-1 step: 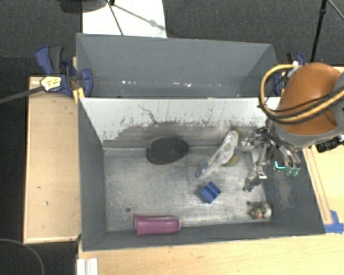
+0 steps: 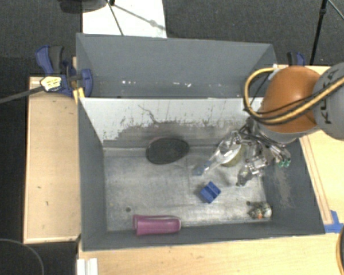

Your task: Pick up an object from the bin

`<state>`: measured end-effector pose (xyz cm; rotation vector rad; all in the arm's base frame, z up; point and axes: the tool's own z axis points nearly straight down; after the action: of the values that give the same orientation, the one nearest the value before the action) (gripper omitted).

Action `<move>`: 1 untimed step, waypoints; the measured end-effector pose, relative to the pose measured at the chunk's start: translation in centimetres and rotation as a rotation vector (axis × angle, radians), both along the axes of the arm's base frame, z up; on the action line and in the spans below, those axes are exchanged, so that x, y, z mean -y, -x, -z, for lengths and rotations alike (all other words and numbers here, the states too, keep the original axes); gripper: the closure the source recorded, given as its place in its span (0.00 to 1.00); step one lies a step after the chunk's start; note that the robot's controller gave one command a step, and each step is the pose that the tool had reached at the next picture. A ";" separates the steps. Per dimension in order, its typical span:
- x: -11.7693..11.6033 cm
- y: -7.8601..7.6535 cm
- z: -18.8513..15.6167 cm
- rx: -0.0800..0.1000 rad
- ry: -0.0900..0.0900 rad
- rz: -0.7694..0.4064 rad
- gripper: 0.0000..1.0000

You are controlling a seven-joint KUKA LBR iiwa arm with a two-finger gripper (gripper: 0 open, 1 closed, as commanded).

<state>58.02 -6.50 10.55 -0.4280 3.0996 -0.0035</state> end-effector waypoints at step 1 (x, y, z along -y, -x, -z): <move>0.0 -1.3 -1.1 -0.006 0.000 -0.114 0.00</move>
Offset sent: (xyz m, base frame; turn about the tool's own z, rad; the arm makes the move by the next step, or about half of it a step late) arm 0.0112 -0.0007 0.0091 -0.1161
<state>59.31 -6.52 11.62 -0.6055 3.0754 -0.0010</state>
